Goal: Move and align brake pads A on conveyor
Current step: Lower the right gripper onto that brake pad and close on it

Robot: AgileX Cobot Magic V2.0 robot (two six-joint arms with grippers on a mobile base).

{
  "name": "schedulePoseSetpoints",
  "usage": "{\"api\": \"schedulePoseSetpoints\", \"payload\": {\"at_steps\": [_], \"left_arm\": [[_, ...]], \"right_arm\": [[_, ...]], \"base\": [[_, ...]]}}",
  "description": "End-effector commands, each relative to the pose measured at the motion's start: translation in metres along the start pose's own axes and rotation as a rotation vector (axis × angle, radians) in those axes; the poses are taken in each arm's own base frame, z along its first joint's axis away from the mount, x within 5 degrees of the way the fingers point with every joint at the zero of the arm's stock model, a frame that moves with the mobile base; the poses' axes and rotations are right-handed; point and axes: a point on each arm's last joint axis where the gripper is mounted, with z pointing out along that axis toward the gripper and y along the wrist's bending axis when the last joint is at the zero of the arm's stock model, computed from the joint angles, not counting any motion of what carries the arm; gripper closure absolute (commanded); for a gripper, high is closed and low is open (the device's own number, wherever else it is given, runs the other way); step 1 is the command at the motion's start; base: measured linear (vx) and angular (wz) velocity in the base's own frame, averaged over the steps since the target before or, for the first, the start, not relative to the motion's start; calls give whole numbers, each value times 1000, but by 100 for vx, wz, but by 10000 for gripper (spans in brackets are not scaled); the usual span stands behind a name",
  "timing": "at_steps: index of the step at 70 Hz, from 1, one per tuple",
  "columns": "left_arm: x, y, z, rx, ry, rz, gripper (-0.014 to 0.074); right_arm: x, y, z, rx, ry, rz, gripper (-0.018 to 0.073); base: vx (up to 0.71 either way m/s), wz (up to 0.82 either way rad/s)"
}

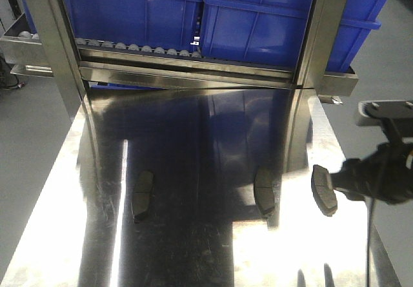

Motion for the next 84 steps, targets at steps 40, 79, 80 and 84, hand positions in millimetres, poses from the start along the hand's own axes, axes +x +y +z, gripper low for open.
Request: {"api": "schedulePoseSetpoints", "payload": {"at_steps": [40, 79, 80, 84], "left_arm": [[-18, -1, -4, 10, -123, -14, 602], [-18, -1, -4, 10, -123, -14, 602], [-18, -1, -4, 10, -123, -14, 602], [-18, -1, -4, 10, -123, -14, 602]], "right_arm": [[-78, -19, 104, 52, 388, 11, 60], [-78, -19, 133, 39, 427, -2, 108], [-78, -19, 133, 39, 425, -2, 120], [-78, -19, 133, 39, 421, -3, 153]], "base": [[0, 0], [0, 0], [0, 0], [0, 0]]}}
